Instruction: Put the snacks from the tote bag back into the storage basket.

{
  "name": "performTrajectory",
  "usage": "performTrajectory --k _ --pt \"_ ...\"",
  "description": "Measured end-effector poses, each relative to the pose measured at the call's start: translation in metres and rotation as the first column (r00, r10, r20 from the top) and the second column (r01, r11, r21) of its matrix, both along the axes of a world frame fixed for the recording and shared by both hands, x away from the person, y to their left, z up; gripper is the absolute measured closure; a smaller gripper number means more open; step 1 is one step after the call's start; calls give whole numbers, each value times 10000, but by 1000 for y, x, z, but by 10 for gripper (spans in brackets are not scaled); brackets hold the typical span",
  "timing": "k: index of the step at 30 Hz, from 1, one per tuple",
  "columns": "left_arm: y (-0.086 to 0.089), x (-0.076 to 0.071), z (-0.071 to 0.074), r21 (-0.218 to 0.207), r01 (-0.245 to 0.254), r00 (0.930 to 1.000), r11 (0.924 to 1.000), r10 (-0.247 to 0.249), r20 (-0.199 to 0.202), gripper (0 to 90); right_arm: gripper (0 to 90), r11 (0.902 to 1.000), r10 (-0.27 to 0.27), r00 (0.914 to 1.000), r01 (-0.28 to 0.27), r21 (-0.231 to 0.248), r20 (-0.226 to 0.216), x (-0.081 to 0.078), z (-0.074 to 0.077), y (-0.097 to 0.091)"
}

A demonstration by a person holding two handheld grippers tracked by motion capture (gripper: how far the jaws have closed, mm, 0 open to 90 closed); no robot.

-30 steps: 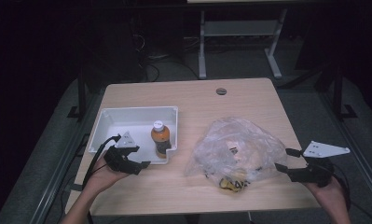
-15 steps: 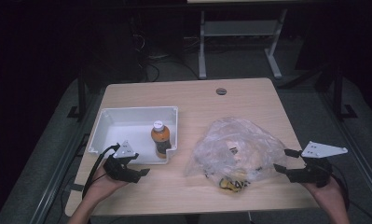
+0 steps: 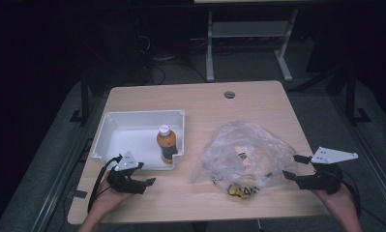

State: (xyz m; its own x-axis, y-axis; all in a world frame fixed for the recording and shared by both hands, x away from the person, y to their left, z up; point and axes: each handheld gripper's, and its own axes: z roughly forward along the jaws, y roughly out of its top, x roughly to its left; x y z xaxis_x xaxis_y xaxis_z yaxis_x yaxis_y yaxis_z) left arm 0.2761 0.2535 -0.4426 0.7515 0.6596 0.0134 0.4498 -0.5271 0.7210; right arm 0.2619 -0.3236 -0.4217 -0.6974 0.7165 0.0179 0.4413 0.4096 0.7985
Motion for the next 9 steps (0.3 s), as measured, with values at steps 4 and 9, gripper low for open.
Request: performTrajectory --k 4,9 --pt "0 -4 -3 -47 -33 9998 10000 34 188 253 264 10000 80 9999 -80 -28 74 0 0 0" --pt "0 -7 0 -194 -101 9988 9998 111 484 247 263 10000 80 9999 -80 -3 115 -2 1 0"
